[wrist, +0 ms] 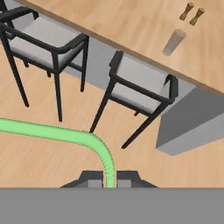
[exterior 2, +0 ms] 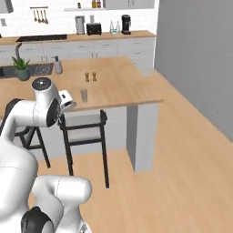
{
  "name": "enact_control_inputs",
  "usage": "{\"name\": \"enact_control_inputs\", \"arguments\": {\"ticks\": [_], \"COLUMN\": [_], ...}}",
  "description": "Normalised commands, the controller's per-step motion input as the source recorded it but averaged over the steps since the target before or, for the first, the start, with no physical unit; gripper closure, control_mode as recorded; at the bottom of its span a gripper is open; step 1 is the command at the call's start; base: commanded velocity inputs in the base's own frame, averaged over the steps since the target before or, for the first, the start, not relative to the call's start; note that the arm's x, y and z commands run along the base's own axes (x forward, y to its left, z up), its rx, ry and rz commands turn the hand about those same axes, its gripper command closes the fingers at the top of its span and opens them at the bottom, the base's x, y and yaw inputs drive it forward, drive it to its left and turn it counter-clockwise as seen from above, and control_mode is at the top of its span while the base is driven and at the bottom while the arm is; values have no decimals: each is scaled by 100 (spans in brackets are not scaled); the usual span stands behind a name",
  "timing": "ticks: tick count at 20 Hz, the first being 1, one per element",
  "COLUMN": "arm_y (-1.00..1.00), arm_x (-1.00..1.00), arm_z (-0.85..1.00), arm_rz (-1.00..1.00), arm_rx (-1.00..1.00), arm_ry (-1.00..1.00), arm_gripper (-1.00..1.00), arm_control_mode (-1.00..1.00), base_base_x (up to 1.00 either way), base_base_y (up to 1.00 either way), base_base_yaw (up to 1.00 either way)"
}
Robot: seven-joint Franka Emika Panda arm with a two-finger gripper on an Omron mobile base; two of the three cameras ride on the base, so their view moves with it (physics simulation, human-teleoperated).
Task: Take a straw from the drawer in front and place it inside the glass cup on the dining counter.
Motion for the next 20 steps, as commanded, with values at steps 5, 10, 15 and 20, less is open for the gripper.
{"name": "enact_control_inputs", "arguments": {"ticks": [5,10,15,20], "arm_y": [0,0,0,0], "arm_x": [0,0,0,0], "arm_z": [0,0,0,0], "arm_rz": [0,0,0,0], "arm_rx": [0,0,0,0], "arm_ry": [0,0,0,0], "arm_gripper": [100,100,100,100], "arm_control_mode": [100,100,100,100], "base_base_x": [80,83,95,96], "base_base_y": [-78,-73,-58,-23], "base_base_yaw": [38,40,45,49]}}
